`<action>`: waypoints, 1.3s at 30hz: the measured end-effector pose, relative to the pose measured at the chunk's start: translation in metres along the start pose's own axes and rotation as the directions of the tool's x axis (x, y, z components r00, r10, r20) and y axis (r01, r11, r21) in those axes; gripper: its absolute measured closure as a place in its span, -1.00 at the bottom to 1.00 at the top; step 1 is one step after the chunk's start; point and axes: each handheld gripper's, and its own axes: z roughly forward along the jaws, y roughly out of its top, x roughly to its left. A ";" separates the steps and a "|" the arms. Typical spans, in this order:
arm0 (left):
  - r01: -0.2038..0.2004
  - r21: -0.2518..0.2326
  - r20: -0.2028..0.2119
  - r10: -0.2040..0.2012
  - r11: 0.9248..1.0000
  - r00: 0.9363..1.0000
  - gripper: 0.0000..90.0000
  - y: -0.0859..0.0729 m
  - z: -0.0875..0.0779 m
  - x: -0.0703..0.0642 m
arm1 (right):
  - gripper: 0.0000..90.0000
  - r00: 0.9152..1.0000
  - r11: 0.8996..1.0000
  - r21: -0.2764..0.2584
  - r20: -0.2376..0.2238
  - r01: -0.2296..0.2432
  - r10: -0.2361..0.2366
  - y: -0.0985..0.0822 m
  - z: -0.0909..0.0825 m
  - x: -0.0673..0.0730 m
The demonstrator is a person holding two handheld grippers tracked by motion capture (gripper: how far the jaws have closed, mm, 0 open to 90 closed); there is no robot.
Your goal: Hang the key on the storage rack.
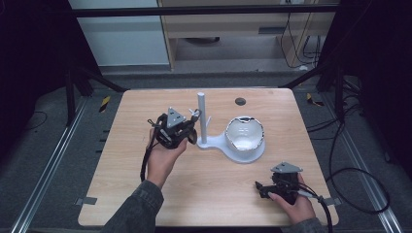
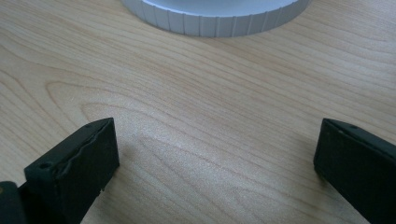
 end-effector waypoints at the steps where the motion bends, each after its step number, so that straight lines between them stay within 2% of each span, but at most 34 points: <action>1: 0.000 0.002 0.001 0.000 1.000 1.000 0.78 0.000 0.001 0.000 | -0.99 1.000 1.000 0.000 0.000 0.000 0.000 0.000 0.000 0.000; 11: 0.016 0.002 0.003 -0.016 1.000 1.000 0.78 -0.003 0.005 0.001 | -0.99 1.000 1.000 0.000 0.000 0.001 -0.001 0.000 0.000 0.000; 30: 0.016 0.019 0.010 -0.016 1.000 1.000 0.78 -0.005 0.018 -0.002 | -0.99 1.000 1.000 0.000 0.000 0.000 0.000 0.000 0.000 0.000; 39: 0.033 0.020 0.015 -0.033 0.999 0.999 0.78 -0.006 0.023 -0.002 | -0.99 1.000 1.000 0.000 0.000 0.001 -0.001 0.000 0.000 0.000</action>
